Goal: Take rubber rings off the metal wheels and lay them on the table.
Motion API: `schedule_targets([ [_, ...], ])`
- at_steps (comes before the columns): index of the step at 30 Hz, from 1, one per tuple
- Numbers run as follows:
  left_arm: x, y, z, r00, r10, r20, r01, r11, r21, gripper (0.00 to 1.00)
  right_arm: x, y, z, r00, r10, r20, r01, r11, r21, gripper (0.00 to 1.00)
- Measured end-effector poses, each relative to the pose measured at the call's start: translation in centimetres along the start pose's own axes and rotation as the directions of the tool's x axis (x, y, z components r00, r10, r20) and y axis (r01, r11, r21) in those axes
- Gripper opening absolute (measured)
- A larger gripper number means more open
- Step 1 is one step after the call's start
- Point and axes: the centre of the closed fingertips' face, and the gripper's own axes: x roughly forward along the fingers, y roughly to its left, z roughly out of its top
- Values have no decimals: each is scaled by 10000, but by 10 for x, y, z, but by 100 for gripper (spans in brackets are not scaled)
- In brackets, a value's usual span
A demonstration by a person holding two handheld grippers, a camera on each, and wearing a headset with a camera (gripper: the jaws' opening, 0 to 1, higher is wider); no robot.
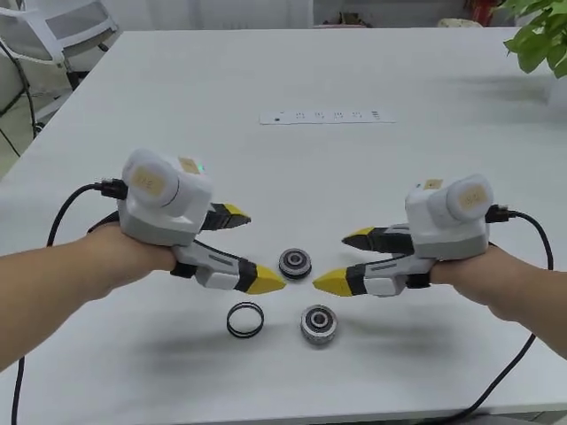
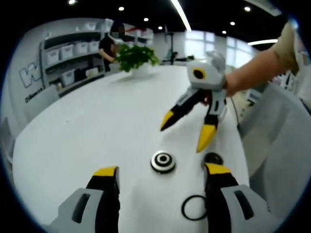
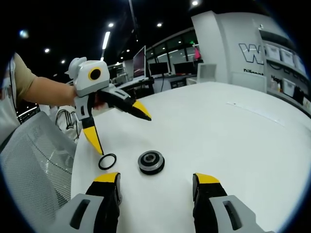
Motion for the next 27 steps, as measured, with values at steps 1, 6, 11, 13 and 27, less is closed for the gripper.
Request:
schedule_targets([
  [1, 1, 0, 0, 10000, -9, 19, 9, 10000, 9, 70, 1, 0, 0, 10000, 17, -8, -17, 10000, -18, 58],
  [6, 6, 0, 1, 9999, -83, 81, 83, 10000, -44, 67, 3, 0, -1, 10000, 48, -46, -49, 9999, -132, 55],
  [11, 11, -1, 1, 9998, -189, 120, 190, 9998, -64, 64, 6, 1, -2, 9999, 100, -84, -102, 9996, -250, 51],
  [13, 13, -2, 2, 9996, -233, 129, 234, 9997, -66, 62, 8, 2, -3, 9999, 123, -106, -126, 9996, -269, 50],
  [27, 25, -7, 0, 9987, -501, 53, 502, 9987, -112, 50, 17, 3, 0, 9996, 285, -49, -287, 9988, -404, 45],
])
